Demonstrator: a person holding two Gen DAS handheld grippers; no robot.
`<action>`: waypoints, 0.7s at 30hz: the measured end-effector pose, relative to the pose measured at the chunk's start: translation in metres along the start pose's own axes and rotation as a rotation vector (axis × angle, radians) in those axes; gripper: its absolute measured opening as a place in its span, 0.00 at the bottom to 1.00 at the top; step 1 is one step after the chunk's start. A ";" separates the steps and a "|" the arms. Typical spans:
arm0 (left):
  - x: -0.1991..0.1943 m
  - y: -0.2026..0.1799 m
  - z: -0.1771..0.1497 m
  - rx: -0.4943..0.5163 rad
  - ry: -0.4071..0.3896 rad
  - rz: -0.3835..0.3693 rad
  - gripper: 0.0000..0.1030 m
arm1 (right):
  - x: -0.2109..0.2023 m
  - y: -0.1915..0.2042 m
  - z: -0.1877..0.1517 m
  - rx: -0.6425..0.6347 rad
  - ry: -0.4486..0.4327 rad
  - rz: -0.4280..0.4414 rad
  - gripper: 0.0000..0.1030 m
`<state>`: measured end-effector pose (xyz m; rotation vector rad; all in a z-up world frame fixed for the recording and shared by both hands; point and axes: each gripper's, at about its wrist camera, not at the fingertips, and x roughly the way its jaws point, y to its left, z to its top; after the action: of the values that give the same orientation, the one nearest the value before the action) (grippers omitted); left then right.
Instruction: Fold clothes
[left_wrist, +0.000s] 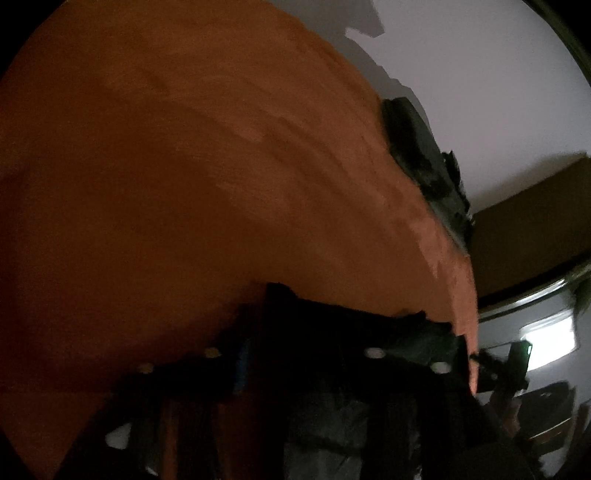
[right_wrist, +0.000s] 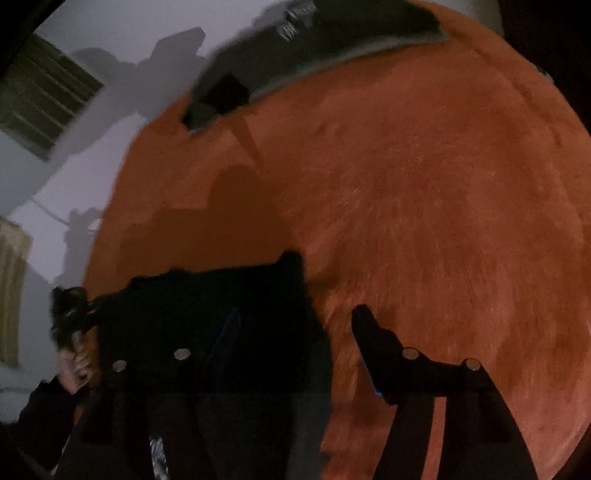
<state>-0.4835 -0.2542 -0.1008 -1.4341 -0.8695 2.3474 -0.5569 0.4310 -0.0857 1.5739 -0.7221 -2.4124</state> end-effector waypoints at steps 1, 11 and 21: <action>0.000 0.001 -0.002 0.001 -0.004 0.019 0.16 | 0.008 -0.003 0.006 0.019 0.010 0.009 0.60; -0.008 -0.005 -0.006 0.054 -0.056 0.080 0.09 | 0.005 -0.014 -0.001 0.121 -0.078 0.063 0.04; 0.004 -0.003 -0.002 0.062 -0.038 0.109 0.09 | 0.028 -0.014 0.004 0.096 -0.057 -0.041 0.05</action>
<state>-0.4839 -0.2494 -0.1028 -1.4502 -0.7382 2.4659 -0.5710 0.4332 -0.1137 1.5751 -0.8363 -2.4968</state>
